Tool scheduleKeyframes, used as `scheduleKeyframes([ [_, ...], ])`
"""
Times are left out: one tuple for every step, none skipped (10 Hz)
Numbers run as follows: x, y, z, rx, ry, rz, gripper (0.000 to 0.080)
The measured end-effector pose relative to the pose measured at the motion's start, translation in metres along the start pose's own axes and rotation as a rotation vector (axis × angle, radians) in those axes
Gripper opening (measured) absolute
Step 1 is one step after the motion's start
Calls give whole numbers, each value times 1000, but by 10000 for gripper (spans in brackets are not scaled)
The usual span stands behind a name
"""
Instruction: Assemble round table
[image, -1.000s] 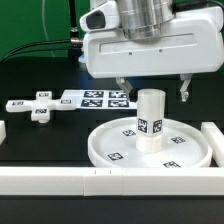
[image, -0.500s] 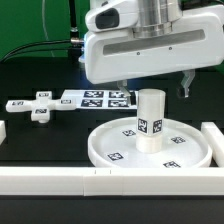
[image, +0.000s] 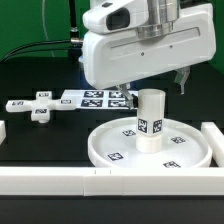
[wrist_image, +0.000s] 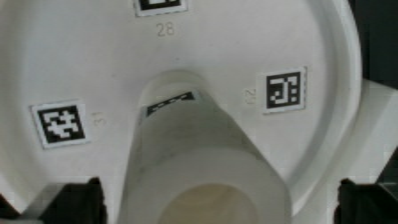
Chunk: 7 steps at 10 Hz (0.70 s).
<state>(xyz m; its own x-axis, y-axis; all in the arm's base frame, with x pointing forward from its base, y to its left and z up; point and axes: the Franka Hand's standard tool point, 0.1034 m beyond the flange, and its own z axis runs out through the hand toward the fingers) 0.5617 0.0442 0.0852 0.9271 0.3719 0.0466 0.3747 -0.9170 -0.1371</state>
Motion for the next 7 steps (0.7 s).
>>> scheduleKeyframes([
  [2,-1,0,-27,-3,-146,649],
  [5,-3,0,-49,-5,-245,649],
  [6,-3,0,-68,-20,-383,649],
  [6,-3,0,-76,-28,-446,649],
  [6,-2,0,-76,-30,-482,649],
  [5,0,0,-77,-34,-562,649],
  [5,1,-1,-79,-39,-622,649],
])
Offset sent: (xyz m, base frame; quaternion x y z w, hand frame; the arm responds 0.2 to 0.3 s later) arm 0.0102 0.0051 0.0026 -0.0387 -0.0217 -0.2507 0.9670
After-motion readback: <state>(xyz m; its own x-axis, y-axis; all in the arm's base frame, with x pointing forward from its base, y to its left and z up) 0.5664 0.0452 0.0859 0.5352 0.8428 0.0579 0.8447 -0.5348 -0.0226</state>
